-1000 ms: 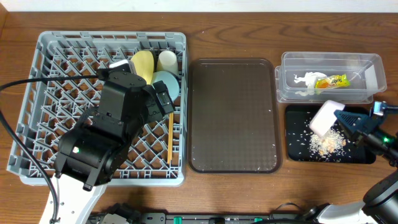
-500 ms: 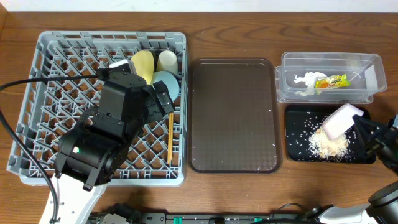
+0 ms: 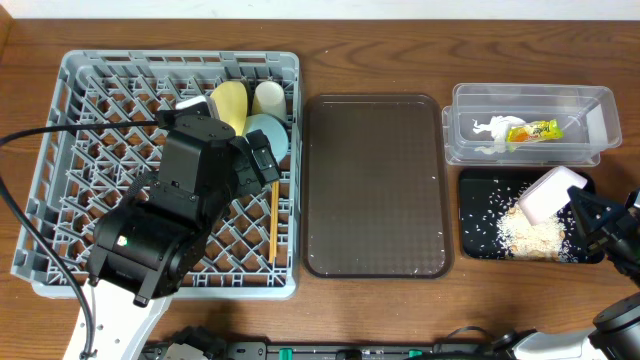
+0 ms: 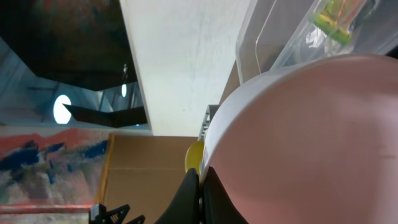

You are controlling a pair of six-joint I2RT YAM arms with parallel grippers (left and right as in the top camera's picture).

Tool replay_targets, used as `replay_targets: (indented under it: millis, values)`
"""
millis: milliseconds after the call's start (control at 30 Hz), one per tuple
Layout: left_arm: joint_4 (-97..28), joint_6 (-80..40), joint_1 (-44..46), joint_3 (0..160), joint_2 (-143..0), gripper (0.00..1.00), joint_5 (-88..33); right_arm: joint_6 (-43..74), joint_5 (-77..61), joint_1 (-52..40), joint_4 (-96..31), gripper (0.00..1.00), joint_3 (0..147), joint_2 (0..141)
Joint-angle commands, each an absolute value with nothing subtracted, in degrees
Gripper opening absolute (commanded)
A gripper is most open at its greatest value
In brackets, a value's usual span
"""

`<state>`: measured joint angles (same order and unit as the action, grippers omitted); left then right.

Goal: Sort waste into correct bins and load items into the dishwasher rack
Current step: 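Tip the paper bowl to pour the rice onto the black tray, then carry the empty paper bowl left toward the dish rack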

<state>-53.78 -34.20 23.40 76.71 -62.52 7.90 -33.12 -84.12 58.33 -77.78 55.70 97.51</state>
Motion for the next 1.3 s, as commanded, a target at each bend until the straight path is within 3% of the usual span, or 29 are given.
replay_targets:
  millis: [0, 367, 467, 667, 1267]
  values:
    - [-54.0, -33.2, 23.2, 77.5, -62.5, 1.00, 8.6, -33.8, -86.5, 58.5, -76.9, 0.01, 56.4, 97.6]
    - [-54.0, -33.2, 23.2, 77.5, -62.5, 1.00, 8.6, -33.4, -87.5, 58.0, -75.3, 0.01, 56.4, 97.6]
    - [-54.0, -33.2, 23.2, 77.5, -62.5, 1.00, 8.6, -28.6, -87.1, 56.4, -74.7, 0.01, 56.4, 97.6]
    - [-54.0, -33.2, 23.2, 77.5, -62.5, 1.00, 8.6, -33.5, -88.9, 51.0, -76.9, 0.02, 56.4, 97.5]
    - [-54.0, -33.2, 23.2, 77.5, -62.5, 1.00, 8.6, -34.2, -88.8, 17.8, -80.3, 0.02, 63.5, 97.0]
